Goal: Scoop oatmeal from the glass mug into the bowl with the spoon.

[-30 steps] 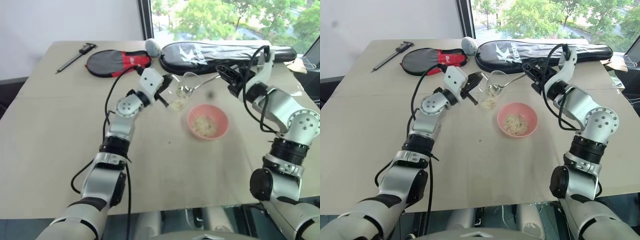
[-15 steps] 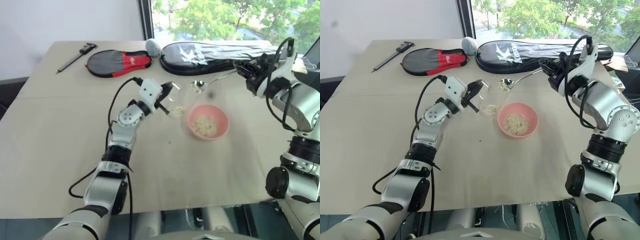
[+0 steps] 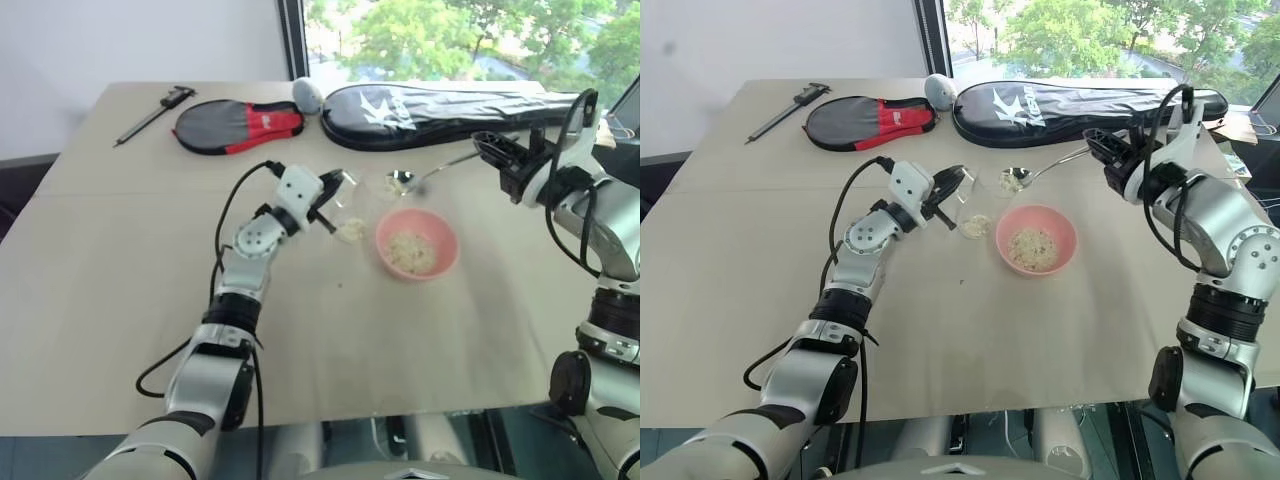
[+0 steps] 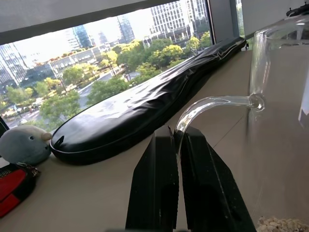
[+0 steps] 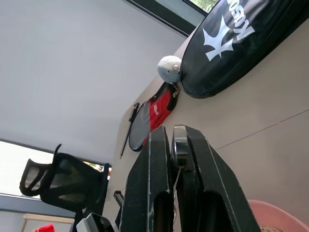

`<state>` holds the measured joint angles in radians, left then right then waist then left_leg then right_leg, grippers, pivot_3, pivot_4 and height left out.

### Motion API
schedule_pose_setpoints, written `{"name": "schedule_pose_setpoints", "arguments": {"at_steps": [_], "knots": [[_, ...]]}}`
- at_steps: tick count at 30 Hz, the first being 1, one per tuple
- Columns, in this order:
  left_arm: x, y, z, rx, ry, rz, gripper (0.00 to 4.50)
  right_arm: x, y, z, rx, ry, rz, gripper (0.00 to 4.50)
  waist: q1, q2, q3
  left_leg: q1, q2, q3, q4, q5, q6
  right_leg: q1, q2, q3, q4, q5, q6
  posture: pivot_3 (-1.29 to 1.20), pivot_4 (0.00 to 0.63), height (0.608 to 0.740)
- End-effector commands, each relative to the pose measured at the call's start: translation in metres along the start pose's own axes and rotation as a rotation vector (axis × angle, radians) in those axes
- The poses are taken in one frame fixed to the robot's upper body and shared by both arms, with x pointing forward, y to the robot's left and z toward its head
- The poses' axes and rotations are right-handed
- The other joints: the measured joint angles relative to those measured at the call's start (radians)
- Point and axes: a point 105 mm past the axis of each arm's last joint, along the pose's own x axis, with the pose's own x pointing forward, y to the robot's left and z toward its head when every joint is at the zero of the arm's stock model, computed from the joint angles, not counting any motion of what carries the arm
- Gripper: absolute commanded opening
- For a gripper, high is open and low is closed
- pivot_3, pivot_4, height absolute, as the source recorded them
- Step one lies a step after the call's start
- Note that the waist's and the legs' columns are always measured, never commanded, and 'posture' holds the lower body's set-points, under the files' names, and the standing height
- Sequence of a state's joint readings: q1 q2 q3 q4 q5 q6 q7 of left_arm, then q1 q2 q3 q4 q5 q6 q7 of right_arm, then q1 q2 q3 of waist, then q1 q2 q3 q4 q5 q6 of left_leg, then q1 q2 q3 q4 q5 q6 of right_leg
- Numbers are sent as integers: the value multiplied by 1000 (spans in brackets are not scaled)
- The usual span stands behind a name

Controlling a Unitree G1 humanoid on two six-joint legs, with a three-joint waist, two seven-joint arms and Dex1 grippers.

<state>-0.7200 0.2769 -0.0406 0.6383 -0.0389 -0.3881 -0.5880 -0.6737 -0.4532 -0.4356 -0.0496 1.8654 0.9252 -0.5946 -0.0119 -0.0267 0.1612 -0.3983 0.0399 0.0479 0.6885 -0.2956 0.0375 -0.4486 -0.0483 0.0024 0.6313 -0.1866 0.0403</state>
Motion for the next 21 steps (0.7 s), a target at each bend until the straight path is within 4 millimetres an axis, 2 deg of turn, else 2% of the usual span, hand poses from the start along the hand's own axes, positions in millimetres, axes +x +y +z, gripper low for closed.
{"name": "schedule_pose_setpoints", "arguments": {"at_steps": [1,10,15,21], "knots": [[5,7,14,46,-49,0,84,-15,17,10,-20,-47,59,0,0,0,0,0,0,0,0,0,0,0,0,0,0,0,0,0,150,740],[1,30,8,12,-38,97,84,-32,6,9,-81,-60,-3,0,-2,0,0,1,0,0,0,0,0,0,0,1,0,0,0,0,150,740],[-2,34,7,-12,-46,120,84,-29,2,-2,-332,-11,-47,0,-1,0,0,1,0,0,0,0,0,0,0,1,0,0,0,0,150,740],[-4,34,8,-36,-65,145,84,-19,17,-12,-607,26,12,0,0,0,0,0,0,0,0,0,0,0,0,1,-1,0,0,0,150,740]]}}
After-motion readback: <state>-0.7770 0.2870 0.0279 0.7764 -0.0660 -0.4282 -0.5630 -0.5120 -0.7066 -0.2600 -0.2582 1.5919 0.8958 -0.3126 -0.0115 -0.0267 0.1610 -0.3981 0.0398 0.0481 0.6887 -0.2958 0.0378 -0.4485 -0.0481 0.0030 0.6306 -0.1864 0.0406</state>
